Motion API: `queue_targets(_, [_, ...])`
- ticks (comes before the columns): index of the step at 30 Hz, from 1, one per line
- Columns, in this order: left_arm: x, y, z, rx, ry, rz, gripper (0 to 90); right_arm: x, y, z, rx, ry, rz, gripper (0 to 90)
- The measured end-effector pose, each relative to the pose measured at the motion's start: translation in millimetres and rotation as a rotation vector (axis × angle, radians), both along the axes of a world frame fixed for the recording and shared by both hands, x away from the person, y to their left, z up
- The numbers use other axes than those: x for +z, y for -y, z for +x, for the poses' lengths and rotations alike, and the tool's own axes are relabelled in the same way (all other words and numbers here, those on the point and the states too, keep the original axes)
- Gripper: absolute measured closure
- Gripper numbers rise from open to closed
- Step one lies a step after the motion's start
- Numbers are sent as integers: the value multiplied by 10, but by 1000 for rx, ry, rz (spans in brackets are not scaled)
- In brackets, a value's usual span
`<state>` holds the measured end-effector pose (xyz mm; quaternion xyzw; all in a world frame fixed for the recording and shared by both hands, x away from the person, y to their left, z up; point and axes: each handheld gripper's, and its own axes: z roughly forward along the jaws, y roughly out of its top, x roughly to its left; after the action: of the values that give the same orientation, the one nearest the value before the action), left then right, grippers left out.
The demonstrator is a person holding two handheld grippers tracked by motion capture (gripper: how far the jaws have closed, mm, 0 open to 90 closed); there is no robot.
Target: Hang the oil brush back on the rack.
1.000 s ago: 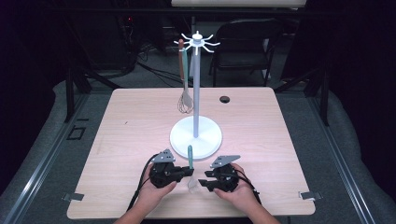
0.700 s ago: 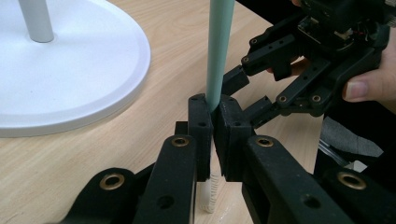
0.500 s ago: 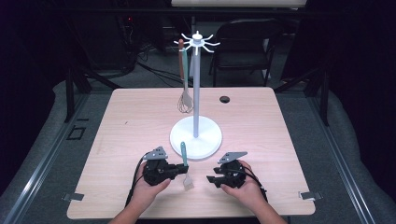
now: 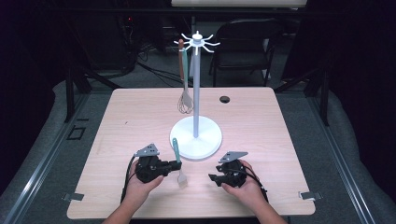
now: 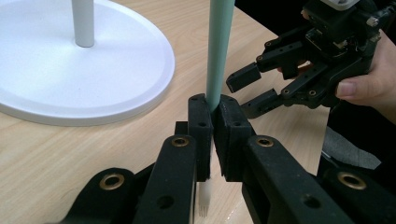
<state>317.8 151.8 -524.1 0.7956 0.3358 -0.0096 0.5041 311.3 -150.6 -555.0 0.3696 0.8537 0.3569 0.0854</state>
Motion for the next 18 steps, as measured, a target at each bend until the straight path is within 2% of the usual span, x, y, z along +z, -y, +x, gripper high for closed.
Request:
queue_targets(11, [13, -33, 20, -2, -5, 1, 854, 3, -4, -7, 2, 8, 5, 519])
queue_targets(17, [92, -26, 33, -28, 4, 10, 854, 1, -2, -3, -2, 19, 8, 494])
queue_targets(18, [120, -26, 38, -32, 8, 15, 854, 8, 4, -3, 2, 22, -4, 491])
